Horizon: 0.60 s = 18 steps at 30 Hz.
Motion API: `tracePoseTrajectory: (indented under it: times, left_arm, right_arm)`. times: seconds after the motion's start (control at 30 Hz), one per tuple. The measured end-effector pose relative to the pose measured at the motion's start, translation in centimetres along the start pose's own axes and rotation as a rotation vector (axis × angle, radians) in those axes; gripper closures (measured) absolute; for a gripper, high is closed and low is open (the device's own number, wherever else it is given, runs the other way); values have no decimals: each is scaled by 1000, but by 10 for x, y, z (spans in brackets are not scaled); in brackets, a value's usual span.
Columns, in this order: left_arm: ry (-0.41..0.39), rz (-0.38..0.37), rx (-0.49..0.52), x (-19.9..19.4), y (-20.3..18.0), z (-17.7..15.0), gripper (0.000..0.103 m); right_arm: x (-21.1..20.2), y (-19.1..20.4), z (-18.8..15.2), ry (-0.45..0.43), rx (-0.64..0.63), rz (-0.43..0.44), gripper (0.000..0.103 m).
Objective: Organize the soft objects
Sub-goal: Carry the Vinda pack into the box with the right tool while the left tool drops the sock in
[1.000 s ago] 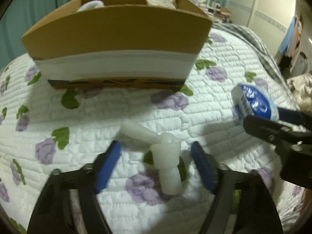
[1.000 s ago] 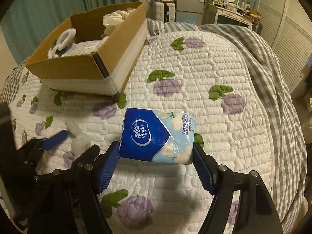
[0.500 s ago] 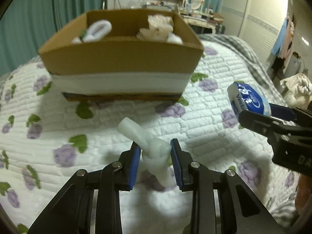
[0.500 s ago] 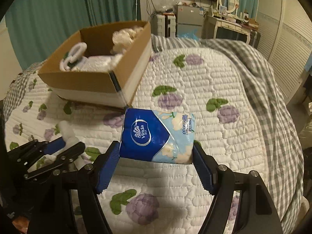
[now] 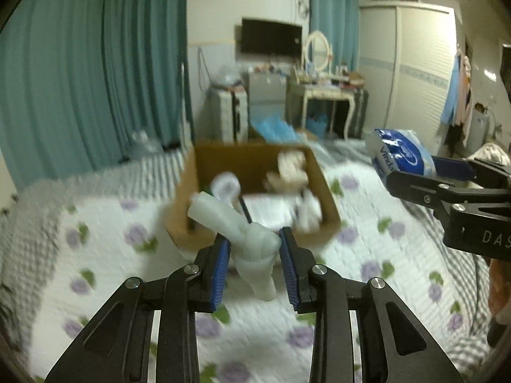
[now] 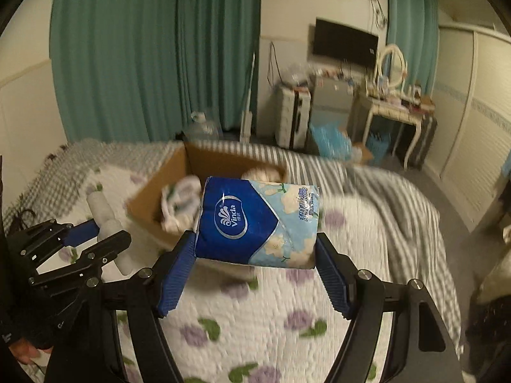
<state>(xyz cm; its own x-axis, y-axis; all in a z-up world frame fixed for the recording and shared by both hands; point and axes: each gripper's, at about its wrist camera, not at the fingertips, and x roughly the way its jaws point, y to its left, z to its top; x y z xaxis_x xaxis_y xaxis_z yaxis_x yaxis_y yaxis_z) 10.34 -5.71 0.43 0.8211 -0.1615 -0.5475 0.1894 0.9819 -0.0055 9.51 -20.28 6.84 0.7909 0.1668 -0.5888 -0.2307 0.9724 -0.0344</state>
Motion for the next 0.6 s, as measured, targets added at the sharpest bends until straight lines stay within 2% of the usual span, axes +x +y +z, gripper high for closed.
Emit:
tracePoseTrajectory:
  times: [0.1,0.23,0.43,0.6]
  left_arm:
    - [-55,2,17,-5,7,25,73]
    - [-89,2,26,3,19,46,73]
    - [-76,6,88,59,33,64,73]
    - [-12,-8,116,116,45,58,73]
  right_arm:
    - [2,6,27,-39,-10,6,30]
    - [17,14,54,-67,-21,11,30]
    - [73,18,77,-26,-12,27,30]
    - [136,15,75,48,16,39,30]
